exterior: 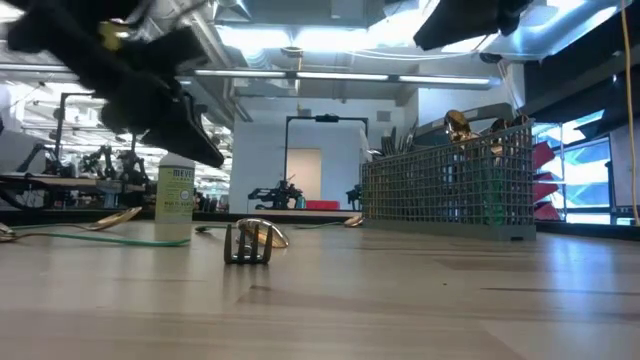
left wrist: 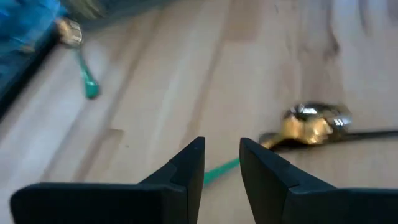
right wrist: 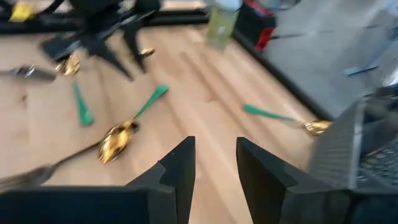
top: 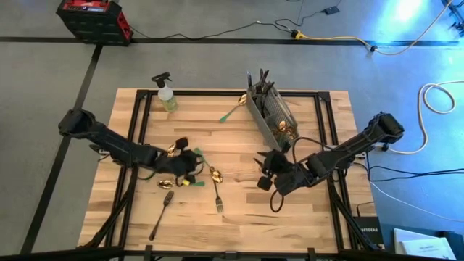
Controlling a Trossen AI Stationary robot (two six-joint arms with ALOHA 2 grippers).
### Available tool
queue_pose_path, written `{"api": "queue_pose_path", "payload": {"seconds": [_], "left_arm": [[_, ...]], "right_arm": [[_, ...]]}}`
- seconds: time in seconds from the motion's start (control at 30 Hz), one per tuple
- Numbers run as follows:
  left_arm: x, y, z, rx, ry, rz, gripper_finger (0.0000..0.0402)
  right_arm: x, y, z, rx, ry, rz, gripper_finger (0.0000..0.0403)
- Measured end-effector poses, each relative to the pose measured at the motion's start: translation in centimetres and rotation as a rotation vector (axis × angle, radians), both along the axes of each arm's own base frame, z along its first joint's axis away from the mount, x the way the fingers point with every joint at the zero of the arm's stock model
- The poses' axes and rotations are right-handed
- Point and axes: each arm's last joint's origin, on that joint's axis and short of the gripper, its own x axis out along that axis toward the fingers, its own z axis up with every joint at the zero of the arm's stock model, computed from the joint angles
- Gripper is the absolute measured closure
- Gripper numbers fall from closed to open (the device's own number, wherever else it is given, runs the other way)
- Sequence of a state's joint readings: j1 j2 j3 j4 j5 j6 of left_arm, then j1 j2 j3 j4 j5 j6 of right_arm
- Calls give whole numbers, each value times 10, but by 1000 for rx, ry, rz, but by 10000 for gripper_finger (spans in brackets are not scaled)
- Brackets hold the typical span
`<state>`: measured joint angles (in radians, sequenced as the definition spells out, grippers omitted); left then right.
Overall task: Sort silverware
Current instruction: Put the green spoon into the silverware basket
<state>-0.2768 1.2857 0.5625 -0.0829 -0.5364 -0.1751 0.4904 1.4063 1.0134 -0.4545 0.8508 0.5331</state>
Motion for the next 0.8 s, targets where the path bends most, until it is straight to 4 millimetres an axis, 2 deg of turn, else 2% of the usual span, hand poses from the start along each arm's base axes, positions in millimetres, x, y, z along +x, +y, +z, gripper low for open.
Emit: {"api": "queue_pose_path", "payload": {"seconds": [0.13, 0.23, 0.33, 0.5, 0.67, 0.8], "left_arm": [[12, 10, 6, 3, 128, -97, 316], [24, 6, 8, 57, 147, -247, 316], [31, -1, -1, 140, 237, -409, 307], [41, -2, -7, 227, 264, -406, 259], [45, 8, -20, 259, 336, -402, 207], [49, 18, -34, 222, 387, -411, 190]], "right_arm": [[1, 3, -3, 56, 52, 80, 304], [0, 5, -5, 104, 90, 133, 304], [-1, 8, -7, 184, 147, 228, 304], [1, 12, -12, 231, 198, 301, 304], [4, 15, -20, 262, 245, 339, 304], [5, 17, -25, 284, 276, 362, 304]]}}
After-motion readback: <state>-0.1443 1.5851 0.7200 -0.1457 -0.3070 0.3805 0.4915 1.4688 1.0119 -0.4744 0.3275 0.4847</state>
